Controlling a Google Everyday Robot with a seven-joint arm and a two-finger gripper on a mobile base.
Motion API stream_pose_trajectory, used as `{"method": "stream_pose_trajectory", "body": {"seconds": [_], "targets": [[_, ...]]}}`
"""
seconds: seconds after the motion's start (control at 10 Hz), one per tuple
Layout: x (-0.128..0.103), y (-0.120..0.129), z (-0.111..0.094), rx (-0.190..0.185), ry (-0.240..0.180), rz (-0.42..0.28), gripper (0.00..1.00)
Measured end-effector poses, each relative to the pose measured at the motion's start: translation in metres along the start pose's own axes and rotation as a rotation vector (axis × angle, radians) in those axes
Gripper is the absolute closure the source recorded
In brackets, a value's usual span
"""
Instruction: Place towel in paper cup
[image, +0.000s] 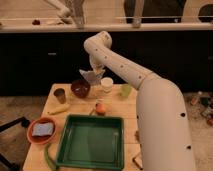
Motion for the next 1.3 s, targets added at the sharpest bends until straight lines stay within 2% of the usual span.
{"method": "stream_pose_trajectory", "body": {"seconds": [0.3,0.8,1.3], "targets": [[0.015,-0.002,-0.002,0.005,0.005,0.038,1.0],[0.054,0.006,-0.005,0.002,0.02,0.112,1.0],[0.05,0.012,0.016,-0.045,0.025,0.089,1.0]]}}
